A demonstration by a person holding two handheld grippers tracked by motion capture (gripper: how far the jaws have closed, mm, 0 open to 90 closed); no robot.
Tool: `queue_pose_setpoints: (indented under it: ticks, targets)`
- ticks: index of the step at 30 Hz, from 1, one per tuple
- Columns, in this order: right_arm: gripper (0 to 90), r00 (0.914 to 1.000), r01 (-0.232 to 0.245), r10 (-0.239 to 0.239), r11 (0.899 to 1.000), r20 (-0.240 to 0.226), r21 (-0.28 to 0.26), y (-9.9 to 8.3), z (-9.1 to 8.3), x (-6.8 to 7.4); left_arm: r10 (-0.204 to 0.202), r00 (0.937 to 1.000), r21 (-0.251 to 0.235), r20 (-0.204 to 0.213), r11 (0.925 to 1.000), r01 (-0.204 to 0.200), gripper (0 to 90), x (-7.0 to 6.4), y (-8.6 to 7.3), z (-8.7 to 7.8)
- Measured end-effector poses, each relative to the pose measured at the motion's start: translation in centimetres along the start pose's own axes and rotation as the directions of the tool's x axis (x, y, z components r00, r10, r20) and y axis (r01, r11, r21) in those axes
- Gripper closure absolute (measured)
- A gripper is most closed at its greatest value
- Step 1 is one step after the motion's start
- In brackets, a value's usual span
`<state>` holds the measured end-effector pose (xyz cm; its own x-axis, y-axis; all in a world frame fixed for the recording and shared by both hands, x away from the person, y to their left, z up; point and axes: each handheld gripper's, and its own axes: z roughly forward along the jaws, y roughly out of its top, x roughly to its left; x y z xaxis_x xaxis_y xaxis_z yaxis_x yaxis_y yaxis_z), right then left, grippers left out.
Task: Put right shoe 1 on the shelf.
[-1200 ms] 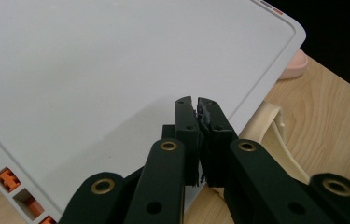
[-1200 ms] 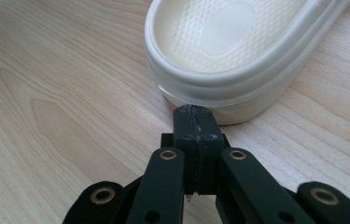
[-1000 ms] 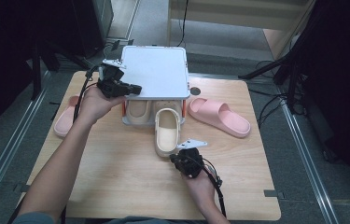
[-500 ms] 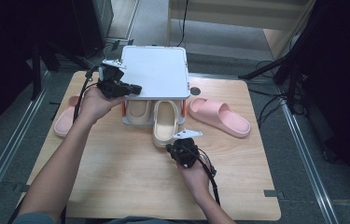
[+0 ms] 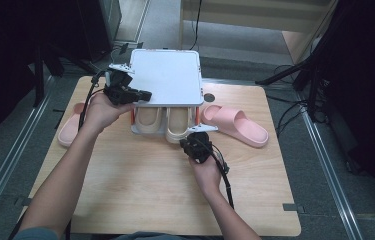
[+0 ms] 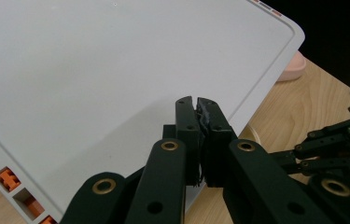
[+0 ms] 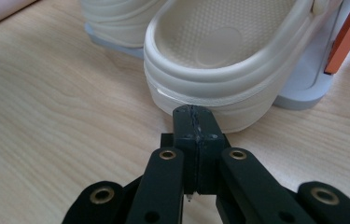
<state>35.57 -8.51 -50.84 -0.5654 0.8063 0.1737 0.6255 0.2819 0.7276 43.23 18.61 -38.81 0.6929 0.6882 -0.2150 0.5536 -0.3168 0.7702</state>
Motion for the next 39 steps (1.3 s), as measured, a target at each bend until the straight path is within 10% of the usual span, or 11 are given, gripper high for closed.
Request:
queue_pose_setpoints:
  ticks: [17,28,39]
  targets:
    - [89.2,0.9994,-0.03,0.03,0.999,0.014,-0.022,1.9,2.6,-1.5,0.002,0.9999,-0.005,0.013,1.0,-0.001,87.6,0.1,-0.1,-0.1]
    - [81.9,0.9966,0.037,-0.039,0.999,-0.072,-0.025,1.0,-1.4,-1.2,0.002,0.9994,-0.006,0.034,1.0,-0.001,78.3,0.4,0.0,-0.3]
    - [63.3,0.9749,0.059,-0.066,0.997,-0.212,-0.04,-0.4,-6.2,-0.8,0.005,0.9979,-0.003,0.065,1.0,-0.005,53.6,-0.9,0.0,-2.2]
